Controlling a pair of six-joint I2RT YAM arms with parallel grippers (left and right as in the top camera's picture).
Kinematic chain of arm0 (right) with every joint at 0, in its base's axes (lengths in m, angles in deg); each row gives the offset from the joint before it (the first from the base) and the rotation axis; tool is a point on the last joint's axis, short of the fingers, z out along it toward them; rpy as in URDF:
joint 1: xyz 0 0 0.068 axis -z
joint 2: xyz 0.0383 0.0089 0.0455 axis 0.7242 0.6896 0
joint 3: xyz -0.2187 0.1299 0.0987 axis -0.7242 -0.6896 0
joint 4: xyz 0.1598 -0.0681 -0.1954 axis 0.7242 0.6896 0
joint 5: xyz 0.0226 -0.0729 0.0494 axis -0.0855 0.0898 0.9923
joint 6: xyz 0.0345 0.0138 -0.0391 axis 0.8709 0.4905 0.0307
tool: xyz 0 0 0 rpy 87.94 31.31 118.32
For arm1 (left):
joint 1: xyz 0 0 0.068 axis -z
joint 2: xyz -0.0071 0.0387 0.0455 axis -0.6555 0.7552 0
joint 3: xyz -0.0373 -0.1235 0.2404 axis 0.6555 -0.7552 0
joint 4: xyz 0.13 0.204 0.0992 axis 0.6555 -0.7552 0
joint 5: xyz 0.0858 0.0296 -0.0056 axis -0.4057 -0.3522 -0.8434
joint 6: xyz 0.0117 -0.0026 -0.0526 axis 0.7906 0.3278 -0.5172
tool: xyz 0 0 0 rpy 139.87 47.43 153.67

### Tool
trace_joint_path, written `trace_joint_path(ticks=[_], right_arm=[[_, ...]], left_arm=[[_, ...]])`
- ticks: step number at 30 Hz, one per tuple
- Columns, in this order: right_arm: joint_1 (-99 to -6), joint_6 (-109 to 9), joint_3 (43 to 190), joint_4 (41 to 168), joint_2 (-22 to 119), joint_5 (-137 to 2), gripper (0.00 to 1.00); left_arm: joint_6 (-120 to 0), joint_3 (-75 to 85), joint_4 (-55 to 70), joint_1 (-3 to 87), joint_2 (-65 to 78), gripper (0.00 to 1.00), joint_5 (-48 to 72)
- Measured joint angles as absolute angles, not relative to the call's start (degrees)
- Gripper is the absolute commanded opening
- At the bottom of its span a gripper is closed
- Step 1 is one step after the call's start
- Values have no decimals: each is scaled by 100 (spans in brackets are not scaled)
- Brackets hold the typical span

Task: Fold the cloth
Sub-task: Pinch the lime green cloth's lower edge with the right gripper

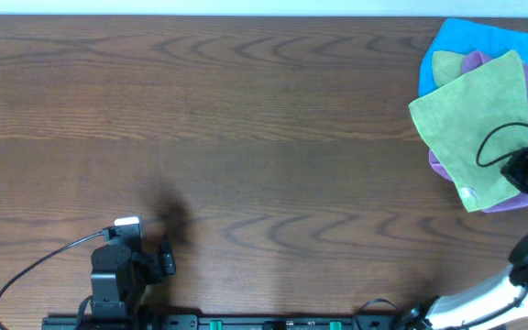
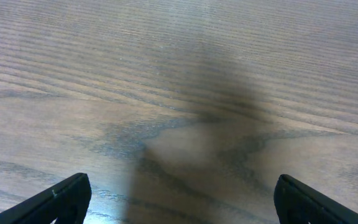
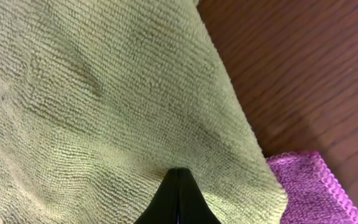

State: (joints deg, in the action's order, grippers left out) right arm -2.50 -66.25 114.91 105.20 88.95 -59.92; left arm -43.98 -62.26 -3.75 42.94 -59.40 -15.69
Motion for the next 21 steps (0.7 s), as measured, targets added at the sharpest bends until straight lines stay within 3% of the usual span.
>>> trace_joint_path(ticks=[1, 2, 8, 14, 17, 21], right_arm=[[-250, -6612, 11491, 10533, 8895, -5979, 65], [-250, -6623, 11491, 10555, 8895, -5974, 97], [-250, -6983, 11491, 10599, 8878, -5966, 97], [-250, -7608, 11498, 10474, 8775, -5966, 82], [-250, -7820, 11530, 10277, 8760, -5966, 94], [-250, -8148, 11554, 9967, 8757, -6009, 75]], left_arm=[[-4398, -6226, -373, 4294, -5940, 95, -1572], [-4398, -6226, -373, 4294, -5940, 95, -1572], [-4398, -6226, -373, 4294, -5940, 95, -1572], [-4398, -6226, -373, 4294, -5940, 95, -1572], [-4398, -6226, -373, 4294, -5940, 95, -1572], [-4398, -6226, -373, 4294, -5940, 95, -1572]])
